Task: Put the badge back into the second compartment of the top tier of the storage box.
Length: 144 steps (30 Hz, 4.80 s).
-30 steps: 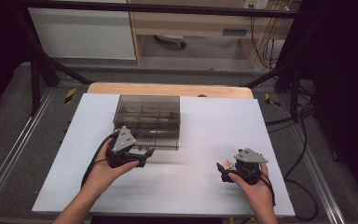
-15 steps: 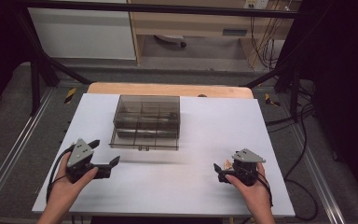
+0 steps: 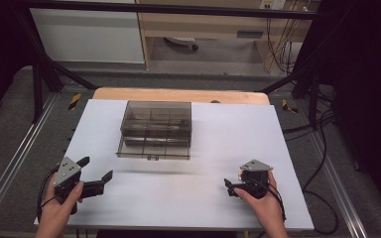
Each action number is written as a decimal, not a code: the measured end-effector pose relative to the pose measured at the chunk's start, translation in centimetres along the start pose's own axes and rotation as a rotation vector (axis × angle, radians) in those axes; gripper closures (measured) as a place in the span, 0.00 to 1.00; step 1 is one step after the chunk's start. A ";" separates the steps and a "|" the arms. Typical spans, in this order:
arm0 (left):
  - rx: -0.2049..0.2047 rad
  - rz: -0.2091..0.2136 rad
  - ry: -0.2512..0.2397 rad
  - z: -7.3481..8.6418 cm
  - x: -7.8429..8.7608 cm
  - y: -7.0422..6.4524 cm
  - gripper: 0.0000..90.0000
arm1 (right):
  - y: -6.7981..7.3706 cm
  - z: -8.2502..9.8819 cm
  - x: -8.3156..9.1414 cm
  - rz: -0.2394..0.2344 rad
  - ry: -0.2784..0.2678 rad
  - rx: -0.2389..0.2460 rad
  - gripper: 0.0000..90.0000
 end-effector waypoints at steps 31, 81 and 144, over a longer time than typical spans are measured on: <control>0.006 -0.031 0.017 0.4 -0.1 1.0 0.07 | -1.4 1.4 0.4 0.019 0.090 -0.063 0.25; 0.017 -0.046 0.017 0.4 -0.1 1.8 0.08 | -0.9 -0.1 -0.6 0.009 0.010 -0.033 0.85; 0.008 -0.037 0.019 0.4 0.0 1.8 0.08 | 2.0 -0.5 -1.1 -0.075 0.016 0.100 0.90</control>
Point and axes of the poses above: each handheld gripper's, and its own axes: x roughly backward along the jaws, z roughly out of its underside, y roughly to its left, the point moved 6 cm from there along -x, roughly forward along the jaws, and after that the axes turned 13 degrees about -y, right-handed, at the moved point
